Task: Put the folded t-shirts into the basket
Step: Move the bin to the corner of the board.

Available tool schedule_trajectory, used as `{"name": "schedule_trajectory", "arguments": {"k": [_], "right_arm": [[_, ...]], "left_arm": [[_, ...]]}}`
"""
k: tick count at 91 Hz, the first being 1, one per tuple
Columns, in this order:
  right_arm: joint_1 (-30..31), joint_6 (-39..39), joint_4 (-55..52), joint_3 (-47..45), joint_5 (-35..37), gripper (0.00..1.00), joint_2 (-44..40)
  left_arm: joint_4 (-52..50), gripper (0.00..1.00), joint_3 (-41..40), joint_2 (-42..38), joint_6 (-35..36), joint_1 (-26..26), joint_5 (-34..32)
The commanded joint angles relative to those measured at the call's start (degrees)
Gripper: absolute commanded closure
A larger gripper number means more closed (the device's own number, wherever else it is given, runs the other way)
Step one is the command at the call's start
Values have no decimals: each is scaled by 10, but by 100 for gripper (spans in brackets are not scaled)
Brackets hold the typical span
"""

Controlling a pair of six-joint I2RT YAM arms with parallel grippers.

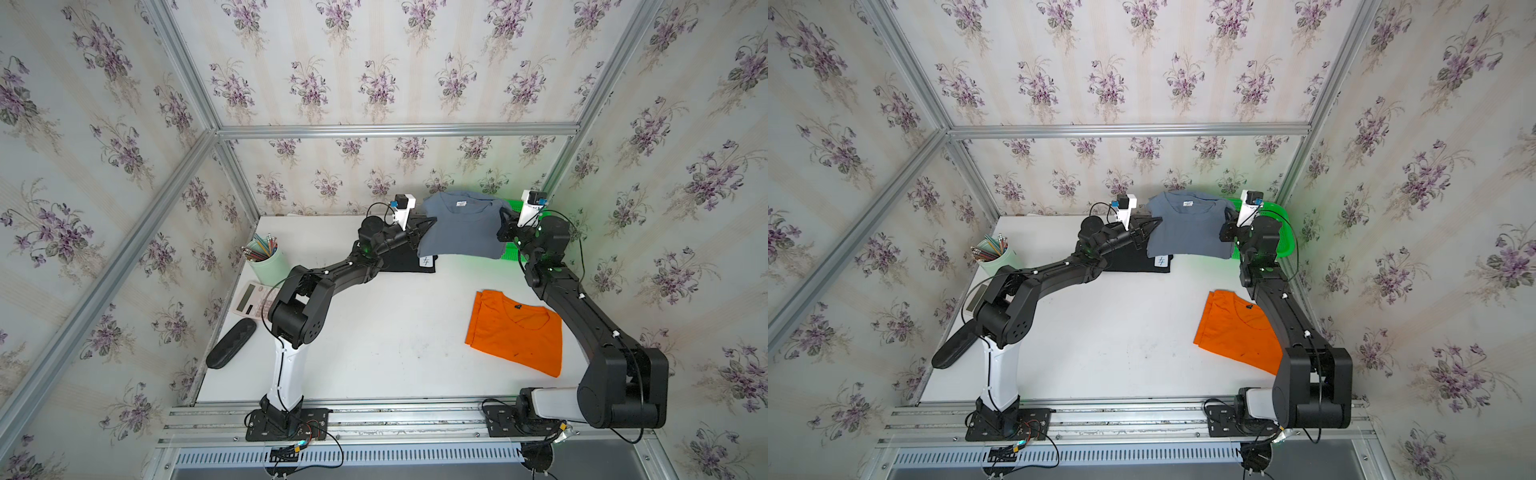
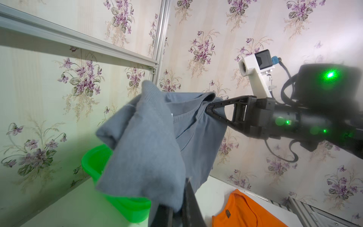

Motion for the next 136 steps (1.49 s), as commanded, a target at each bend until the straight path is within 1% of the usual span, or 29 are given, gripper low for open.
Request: {"name": "schedule_trajectory", "arguments": {"k": [1,16,30,37,55,68,73,78,87,92,100,103,111,124,136], "right_arm": [[-14,12,39,10,17,100,10],[-56,13,35,19,-3,100,27],[-76,-8,21,35,3,100,51],[-78,-19,11,49,15,100,75],[-78,-35,-6,84,53,100,149],[-78,-45,-37,102,74,100,199],[-78,-46,-47,103,78,100,214],[-78,-48,-55,103,77,100,229],[-78,-62,-91,121,51,100,262],[-77,-69,-120,138,35,100,281],[-75,-72,-159,163,3,100,306],[-72,-72,-171,171,-6,100,315],[-59,-84,-203,194,-23,100,335],[-33,-113,-245,219,-53,100,363],[-9,-127,-254,203,-78,100,359]], "left_arm": [[-18,100,48,37,15,-13,-19],[-32,100,132,107,4,-27,-45],[-101,100,223,165,24,-48,-83],[-132,100,272,201,34,-58,-95],[-178,100,377,283,20,-69,-136],[-217,100,402,311,45,-77,-167],[-220,100,401,317,46,-79,-191],[-210,100,398,323,37,-79,-200],[-202,100,390,325,26,-79,-217],[-203,100,376,317,18,-80,-245],[-202,100,326,289,14,-88,-325],[-187,100,303,279,18,-92,-345],[-148,100,251,254,31,-101,-375],[-126,100,179,210,38,-113,-415],[-93,100,81,150,49,-124,-472]]}}
